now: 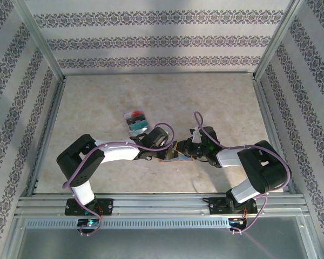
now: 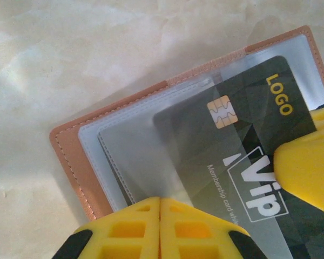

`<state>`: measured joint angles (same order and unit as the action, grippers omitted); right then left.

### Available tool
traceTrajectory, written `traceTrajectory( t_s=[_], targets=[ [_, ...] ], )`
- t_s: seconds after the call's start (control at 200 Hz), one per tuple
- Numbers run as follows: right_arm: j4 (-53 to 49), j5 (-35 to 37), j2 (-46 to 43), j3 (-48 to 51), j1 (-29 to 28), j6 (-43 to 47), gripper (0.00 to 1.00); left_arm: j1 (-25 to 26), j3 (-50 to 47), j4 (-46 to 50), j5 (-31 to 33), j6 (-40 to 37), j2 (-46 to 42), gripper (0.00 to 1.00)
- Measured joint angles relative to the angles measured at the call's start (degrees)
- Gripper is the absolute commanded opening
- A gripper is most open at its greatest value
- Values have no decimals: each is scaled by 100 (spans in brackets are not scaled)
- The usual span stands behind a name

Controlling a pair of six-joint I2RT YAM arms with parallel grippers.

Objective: Take the credit cards out of the card holder

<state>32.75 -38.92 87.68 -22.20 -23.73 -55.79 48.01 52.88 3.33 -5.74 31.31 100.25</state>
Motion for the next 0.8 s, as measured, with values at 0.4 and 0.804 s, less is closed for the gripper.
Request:
traceTrajectory(
  t_s=[0.4, 0.804],
  targets=[
    [-494, 157, -433, 31, 0, 175, 7, -2, -83, 7, -7, 2, -111, 24],
    [-1952, 542, -1429, -44, 114, 822, 5, -4, -118, 160, 101, 4, -570, 49]
  ],
)
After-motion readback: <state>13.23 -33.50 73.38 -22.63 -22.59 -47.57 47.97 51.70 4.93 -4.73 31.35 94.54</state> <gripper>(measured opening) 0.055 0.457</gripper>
